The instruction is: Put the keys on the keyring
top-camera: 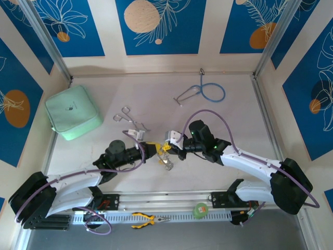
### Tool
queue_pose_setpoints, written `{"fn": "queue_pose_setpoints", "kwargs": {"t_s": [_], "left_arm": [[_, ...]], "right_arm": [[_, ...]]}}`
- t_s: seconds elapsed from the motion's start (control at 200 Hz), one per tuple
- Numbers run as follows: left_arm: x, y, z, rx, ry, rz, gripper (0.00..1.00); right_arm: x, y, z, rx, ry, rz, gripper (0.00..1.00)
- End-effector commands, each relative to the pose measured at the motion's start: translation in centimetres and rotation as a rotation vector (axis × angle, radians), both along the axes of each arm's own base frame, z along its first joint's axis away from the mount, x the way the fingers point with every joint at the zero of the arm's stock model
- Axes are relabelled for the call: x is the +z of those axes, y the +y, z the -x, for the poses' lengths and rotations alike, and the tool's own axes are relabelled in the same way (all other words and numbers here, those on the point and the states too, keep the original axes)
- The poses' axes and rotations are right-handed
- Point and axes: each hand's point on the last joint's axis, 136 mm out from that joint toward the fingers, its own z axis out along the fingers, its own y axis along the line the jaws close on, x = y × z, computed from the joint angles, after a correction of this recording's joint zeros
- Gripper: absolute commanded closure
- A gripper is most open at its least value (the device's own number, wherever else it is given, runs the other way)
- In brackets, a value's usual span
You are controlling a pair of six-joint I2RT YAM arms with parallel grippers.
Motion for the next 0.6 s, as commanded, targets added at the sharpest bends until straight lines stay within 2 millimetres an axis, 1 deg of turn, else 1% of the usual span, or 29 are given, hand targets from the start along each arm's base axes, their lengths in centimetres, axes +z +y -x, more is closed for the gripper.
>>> {"fn": "queue_pose_setpoints", "kwargs": {"t_s": [0.0, 0.1, 0.22, 0.27, 0.31, 0.36, 0.43, 0.48, 0.525, 0.595], "left_arm": [[1.9, 0.0, -0.3, -0.004, -0.06, 0.047, 1.0], [1.4, 0.0, -0.2, -0.01, -0.057, 0.025, 1.0], [1.2, -0.1, -0.2, -0.014, -0.064, 0.017, 1.0], [1.2, -0.1, -0.1, -0.017, -0.079, 0.011, 1.0], [1.3, 0.0, -0.1, -0.016, -0.093, 0.007, 1.0], [1.3, 0.1, -0.2, -0.008, -0.117, -0.001, 1.0], [1.4, 0.4, -0.3, 0.004, -0.171, -0.021, 1.0], [1.4, 0.6, -0.4, 0.011, -0.204, -0.041, 1.0], [1.4, 0.7, -0.4, 0.013, -0.238, -0.056, 1.0], [1.6, 0.7, -0.4, 0.007, -0.284, -0.068, 1.0]], "right_arm": [[1.0, -0.5, -0.8, -0.053, 0.014, -0.032, 1.0], [1.3, -1.2, -1.6, -0.103, 0.017, -0.04, 1.0], [1.9, -1.0, -1.5, -0.108, 0.062, -0.068, 1.0], [2.3, -1.1, -1.9, -0.136, 0.105, -0.086, 1.0], [2.7, -1.2, -2.5, -0.187, 0.178, -0.097, 1.0], [3.0, -1.6, -3.2, -0.263, 0.311, -0.109, 1.0], [2.8, -2.0, -3.4, -0.346, 0.506, -0.089, 1.0], [2.3, -2.2, -3.1, -0.395, 0.633, -0.061, 1.0], [2.2, -2.1, -2.4, -0.396, 0.727, -0.047, 1.0], [2.1, -1.7, -1.5, -0.402, 0.822, -0.033, 1.0]]}}
